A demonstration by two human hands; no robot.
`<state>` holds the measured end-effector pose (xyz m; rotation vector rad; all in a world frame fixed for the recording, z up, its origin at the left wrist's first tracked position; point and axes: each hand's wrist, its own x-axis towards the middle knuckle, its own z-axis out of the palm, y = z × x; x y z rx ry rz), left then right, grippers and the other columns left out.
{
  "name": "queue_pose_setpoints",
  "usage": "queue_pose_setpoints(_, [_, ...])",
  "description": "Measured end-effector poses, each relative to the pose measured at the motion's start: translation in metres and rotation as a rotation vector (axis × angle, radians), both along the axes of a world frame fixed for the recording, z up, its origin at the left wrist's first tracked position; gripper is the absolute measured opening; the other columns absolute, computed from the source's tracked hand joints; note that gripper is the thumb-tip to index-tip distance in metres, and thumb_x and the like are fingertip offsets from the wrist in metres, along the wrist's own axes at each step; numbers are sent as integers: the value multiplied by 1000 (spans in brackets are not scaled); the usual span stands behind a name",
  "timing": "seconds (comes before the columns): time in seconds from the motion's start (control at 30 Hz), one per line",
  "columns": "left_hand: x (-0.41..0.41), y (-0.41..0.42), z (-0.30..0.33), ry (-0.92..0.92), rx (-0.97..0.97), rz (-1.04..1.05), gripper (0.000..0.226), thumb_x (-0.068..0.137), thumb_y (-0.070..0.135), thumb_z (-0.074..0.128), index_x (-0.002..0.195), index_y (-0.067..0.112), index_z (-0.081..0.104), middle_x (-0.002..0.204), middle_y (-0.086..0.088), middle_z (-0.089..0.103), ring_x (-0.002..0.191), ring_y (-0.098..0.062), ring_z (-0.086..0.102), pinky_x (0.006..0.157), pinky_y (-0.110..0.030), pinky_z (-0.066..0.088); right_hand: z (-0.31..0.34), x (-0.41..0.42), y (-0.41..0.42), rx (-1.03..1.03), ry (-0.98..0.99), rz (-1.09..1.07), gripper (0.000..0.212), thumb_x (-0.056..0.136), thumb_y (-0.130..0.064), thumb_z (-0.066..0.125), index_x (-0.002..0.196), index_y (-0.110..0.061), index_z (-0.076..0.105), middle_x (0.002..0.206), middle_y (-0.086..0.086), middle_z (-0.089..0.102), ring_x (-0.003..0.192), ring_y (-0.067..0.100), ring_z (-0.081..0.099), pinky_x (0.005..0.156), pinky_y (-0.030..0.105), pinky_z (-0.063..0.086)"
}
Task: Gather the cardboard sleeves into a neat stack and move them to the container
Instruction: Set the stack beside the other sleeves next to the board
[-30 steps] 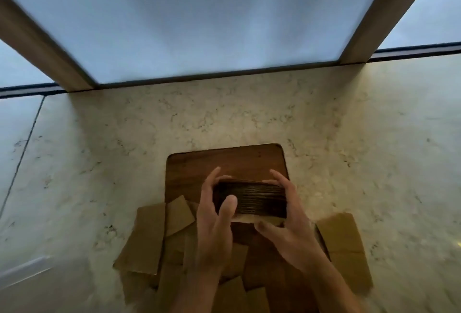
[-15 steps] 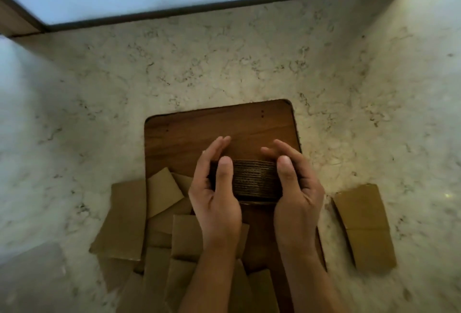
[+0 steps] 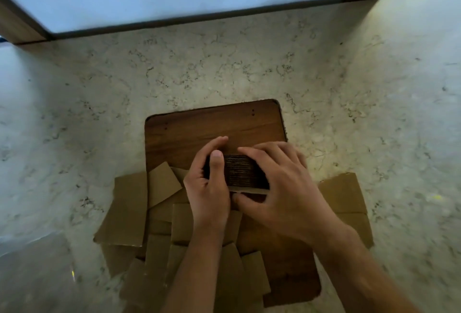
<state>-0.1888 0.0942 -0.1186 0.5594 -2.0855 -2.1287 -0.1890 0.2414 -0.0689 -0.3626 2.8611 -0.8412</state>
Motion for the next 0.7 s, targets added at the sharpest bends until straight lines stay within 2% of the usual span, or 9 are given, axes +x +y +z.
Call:
queue_pose_setpoints(0.07, [-1, 0, 0, -7, -48, -9, 30, 104, 35, 53, 120, 25, 76, 119, 7, 75, 107, -15, 71, 76, -26, 60, 7, -13, -4, 160, -31, 135, 70, 76, -52, 70, 137, -26, 49, 129, -3, 57, 122, 19, 49, 110, 39, 37])
queue_pose_setpoints(0.2, [-3, 5, 15, -60, -110, -34, 32, 107, 29, 51, 129, 18, 71, 123, 5, 73, 113, -13, 68, 94, -39, 61, 23, -29, -6, 215, -16, 204, 61, 76, -39, 81, 130, -21, 57, 121, 0, 62, 110, 18, 56, 97, 33, 46])
queue_pose_setpoints(0.27, [-1, 7, 27, -34, -151, -92, 46, 106, 39, 47, 142, 16, 64, 127, 8, 71, 116, -9, 67, 94, -29, 60, 32, -24, 2, 139, -50, 145, 62, 76, -37, 82, 131, -21, 57, 119, -2, 63, 106, 15, 56, 95, 31, 50])
queue_pose_setpoints(0.33, [7, 16, 40, 44, -135, -135, 59, 105, 48, 42, 152, 15, 53, 133, 2, 69, 121, -7, 65, 94, -21, 57, 43, -10, 25, -76, -141, -38, 60, 74, -38, 83, 128, -25, 57, 111, -9, 64, 95, 6, 59, 84, 26, 56])
queue_pose_setpoints(0.4, [19, 30, 50, 74, -83, -120, 65, 104, 53, 38, 156, 15, 47, 141, -1, 67, 129, -5, 62, 100, -17, 52, 51, 8, 60, -418, -314, -271, 55, 73, -37, 87, 121, -26, 61, 102, -11, 69, 89, 7, 68, 70, 21, 59])
queue_pose_setpoints(0.47, [37, 51, 56, 39, -83, -126, 64, 105, 53, 34, 155, 15, 48, 145, 0, 64, 133, -2, 58, 102, -9, 45, 57, 32, 103, -786, -483, -455, 57, 70, -35, 89, 120, -21, 65, 103, -3, 77, 95, 12, 74, 69, 25, 61])
queue_pose_setpoints(0.53, [56, 74, 57, -43, -108, -230, 70, 101, 60, 32, 155, 17, 49, 150, 1, 62, 135, -2, 56, 104, -9, 44, 57, 59, 140, -1051, -607, -597, 58, 71, -27, 84, 124, -10, 66, 110, 8, 78, 100, 24, 75, 72, 28, 62])
queue_pose_setpoints(0.6, [76, 96, 56, -126, -83, -338, 85, 91, 73, 32, 156, 20, 48, 155, 4, 57, 140, -2, 51, 114, -19, 41, 51, 81, 164, -1173, -714, -694, 54, 77, -18, 76, 126, 1, 64, 112, 17, 77, 98, 26, 75, 72, 28, 62])
queue_pose_setpoints(0.7, [99, 123, 51, -206, 92, -332, 87, 88, 72, 37, 157, 21, 44, 159, 8, 51, 140, 8, 47, 106, -6, 38, 42, 98, 182, -1163, -813, -799, 50, 79, -14, 73, 124, 5, 63, 105, 17, 78, 91, 25, 76, 68, 28, 62])
